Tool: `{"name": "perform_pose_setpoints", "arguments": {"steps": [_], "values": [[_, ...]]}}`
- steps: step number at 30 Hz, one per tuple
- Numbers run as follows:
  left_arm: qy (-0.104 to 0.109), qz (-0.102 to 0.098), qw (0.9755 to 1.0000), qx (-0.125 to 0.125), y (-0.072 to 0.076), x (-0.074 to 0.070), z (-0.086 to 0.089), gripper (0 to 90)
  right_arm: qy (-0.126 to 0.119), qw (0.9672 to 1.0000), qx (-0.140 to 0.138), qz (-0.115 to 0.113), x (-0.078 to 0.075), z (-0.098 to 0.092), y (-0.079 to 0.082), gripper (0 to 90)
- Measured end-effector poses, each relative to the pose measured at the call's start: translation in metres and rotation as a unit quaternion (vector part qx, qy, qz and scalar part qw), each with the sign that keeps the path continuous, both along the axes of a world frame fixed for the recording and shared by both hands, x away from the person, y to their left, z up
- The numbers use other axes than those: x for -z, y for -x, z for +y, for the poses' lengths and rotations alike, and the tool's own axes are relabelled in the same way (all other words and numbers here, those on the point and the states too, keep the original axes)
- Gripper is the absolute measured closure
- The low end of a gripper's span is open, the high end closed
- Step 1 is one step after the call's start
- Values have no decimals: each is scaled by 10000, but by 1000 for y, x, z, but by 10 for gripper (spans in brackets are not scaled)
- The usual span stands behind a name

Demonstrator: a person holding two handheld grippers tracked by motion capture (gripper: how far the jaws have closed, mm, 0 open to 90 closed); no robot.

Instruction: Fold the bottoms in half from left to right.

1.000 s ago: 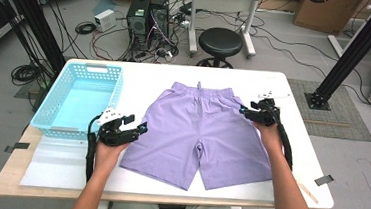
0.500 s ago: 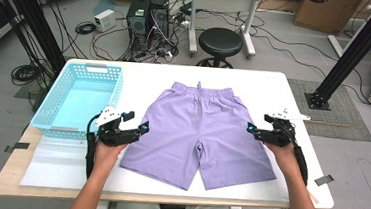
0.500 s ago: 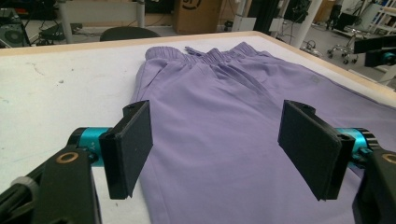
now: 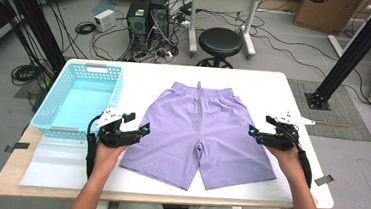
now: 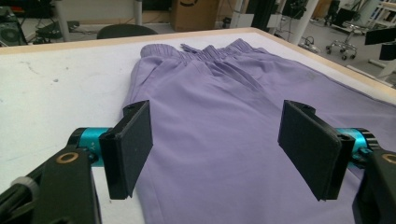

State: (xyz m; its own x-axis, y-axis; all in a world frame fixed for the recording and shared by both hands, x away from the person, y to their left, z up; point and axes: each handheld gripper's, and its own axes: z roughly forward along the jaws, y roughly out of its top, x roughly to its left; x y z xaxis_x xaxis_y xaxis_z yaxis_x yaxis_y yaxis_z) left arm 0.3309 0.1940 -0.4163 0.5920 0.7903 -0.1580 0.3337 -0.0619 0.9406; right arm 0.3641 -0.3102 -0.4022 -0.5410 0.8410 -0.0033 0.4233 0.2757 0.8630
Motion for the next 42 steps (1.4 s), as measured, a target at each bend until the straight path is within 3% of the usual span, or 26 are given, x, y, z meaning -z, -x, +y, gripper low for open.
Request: {"name": "perform_pose_setpoints", "arguments": {"steps": [4, 11, 14, 18, 23, 30, 38, 42], "values": [[-54, 38, 10000, 39, 3, 2, -1, 262, -43, 10000, -36, 33, 2, 3, 0, 209], [-250, 298, 9992, 36, 15, 10, -1, 263, -93, 9999, -131, 2, -2, 8, 4, 209], [-422, 483, 9979, -74, 21, 14, -1, 292, -102, 9997, -230, -77, -5, 12, 8, 210], [-487, 664, 9966, -89, 29, 19, 2, 329, -134, 9994, -289, -159, -10, 17, 12, 252], [-654, 720, 9950, -210, 38, 20, 3, 371, -92, 9991, -368, -179, -12, 27, 15, 269], [-976, 983, 9894, -434, 49, 25, 8, 489, -119, 9986, -507, -79, -12, 46, 14, 331], [-1097, 1290, 9843, -508, 53, 32, 14, 550, -180, 9971, -736, -50, -15, 75, 10, 347], [-1110, 1349, 9834, -500, 54, 36, 14, 586, -197, 9962, -846, -18, -18, 92, 5, 354]]}}
